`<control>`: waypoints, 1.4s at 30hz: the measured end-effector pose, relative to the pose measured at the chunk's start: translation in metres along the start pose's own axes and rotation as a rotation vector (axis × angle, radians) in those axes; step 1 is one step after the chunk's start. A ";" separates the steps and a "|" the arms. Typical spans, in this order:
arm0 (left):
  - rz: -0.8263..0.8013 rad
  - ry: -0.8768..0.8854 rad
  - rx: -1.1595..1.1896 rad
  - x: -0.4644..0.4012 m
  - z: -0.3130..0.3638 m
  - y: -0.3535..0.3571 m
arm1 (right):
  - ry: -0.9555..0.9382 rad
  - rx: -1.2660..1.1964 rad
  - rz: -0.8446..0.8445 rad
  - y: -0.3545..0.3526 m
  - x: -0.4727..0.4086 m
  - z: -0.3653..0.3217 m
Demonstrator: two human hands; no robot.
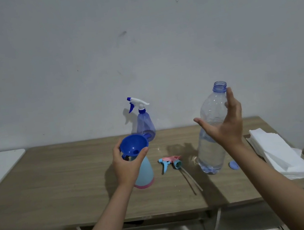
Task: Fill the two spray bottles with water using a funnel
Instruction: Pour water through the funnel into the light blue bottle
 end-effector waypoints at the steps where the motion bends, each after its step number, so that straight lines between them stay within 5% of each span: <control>1: -0.003 0.003 -0.006 0.000 0.001 0.000 | 0.004 0.002 0.003 0.000 0.000 -0.001; 16: -0.042 0.020 -0.022 0.000 0.006 -0.001 | -0.178 -0.068 -0.105 -0.007 -0.019 -0.031; 29: -0.287 0.056 -0.065 -0.009 -0.002 -0.001 | -0.154 0.043 -0.856 0.010 -0.006 -0.102; 42: -0.450 0.054 -0.088 -0.018 -0.012 -0.004 | -0.266 0.265 -1.161 0.032 0.017 -0.121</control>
Point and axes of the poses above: each hand's wrist, its own x-axis away from the middle knuckle, its own y-axis out of the palm, z = x × y, the point moved 3 cm from there along -x, towards the middle knuckle, and after that the axes turned 15 degrees about z, right-handed, at the moved point
